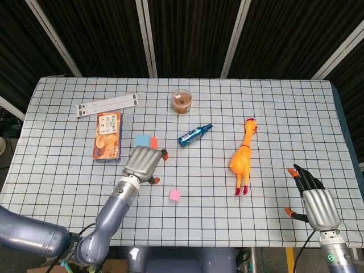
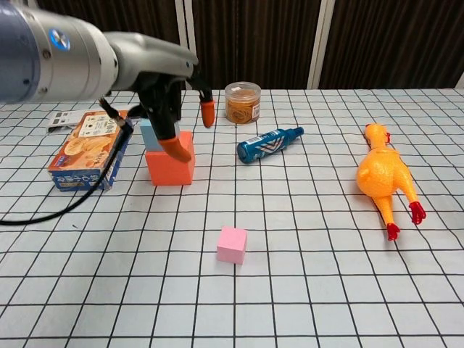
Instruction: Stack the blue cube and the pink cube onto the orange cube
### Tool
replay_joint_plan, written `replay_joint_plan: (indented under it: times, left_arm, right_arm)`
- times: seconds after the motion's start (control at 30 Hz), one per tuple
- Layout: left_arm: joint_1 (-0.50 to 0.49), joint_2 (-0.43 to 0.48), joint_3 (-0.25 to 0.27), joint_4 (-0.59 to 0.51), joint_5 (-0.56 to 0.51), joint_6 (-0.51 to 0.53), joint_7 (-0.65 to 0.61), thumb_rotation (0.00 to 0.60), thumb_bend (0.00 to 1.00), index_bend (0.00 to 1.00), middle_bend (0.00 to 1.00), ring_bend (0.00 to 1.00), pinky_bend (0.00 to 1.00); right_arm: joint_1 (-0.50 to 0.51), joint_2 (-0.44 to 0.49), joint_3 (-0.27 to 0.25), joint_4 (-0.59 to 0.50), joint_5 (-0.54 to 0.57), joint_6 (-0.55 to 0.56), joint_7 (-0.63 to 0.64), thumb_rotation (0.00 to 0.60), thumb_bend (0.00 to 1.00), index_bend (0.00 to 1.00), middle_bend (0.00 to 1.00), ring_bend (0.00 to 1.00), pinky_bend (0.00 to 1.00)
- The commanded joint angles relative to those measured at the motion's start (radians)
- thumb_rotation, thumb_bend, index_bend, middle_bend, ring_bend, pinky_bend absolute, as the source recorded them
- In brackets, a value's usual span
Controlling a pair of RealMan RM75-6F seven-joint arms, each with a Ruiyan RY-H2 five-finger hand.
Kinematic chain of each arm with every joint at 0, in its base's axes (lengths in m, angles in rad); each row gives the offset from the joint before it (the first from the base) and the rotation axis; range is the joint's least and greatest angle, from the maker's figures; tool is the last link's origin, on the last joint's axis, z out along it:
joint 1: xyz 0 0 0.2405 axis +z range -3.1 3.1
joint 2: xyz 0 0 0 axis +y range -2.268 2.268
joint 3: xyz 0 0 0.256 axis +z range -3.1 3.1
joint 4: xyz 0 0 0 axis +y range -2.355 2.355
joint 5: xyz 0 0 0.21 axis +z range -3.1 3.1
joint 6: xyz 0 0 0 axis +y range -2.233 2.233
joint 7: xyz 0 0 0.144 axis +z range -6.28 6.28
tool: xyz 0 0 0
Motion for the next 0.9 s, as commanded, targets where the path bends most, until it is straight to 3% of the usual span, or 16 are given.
replay_joint_plan:
  times: [0.03, 0.23, 0.47, 0.9]
  left_arm:
    - [-0.016, -0.055, 0.038, 0.023, -0.007, -0.001, -0.005, 0.600, 0.23, 0.36, 1.00, 0.81, 0.78]
    - [-0.054, -0.139, 0.076, 0.078, -0.039, 0.054, 0.039, 0.600, 0.23, 0.36, 1.00, 0.81, 0.78]
    - [-0.083, -0.251, 0.066, 0.109, -0.100, 0.171, 0.075, 0.600, 0.23, 0.36, 1.00, 0.81, 0.78]
    - [-0.108, -0.360, 0.073, 0.221, -0.077, 0.183, 0.123, 0.600, 0.23, 0.38, 1.00, 0.81, 0.78]
  right_arm:
    - [-0.001, 0.000, -0.001, -0.002, -0.002, 0.003, -0.001, 0.600, 0.16, 0.11, 0.07, 0.13, 0.25]
    - [-0.003, 0.001, 0.002, 0.001, 0.004, 0.005, 0.004, 0.600, 0.16, 0.11, 0.07, 0.13, 0.25]
    - [0.000, 0.001, 0.001, 0.003, 0.007, -0.004, 0.009, 0.600, 0.16, 0.11, 0.07, 0.13, 0.25]
    - [-0.002, 0.006, 0.005, 0.008, 0.013, -0.002, 0.029, 0.600, 0.16, 0.11, 0.07, 0.13, 0.25]
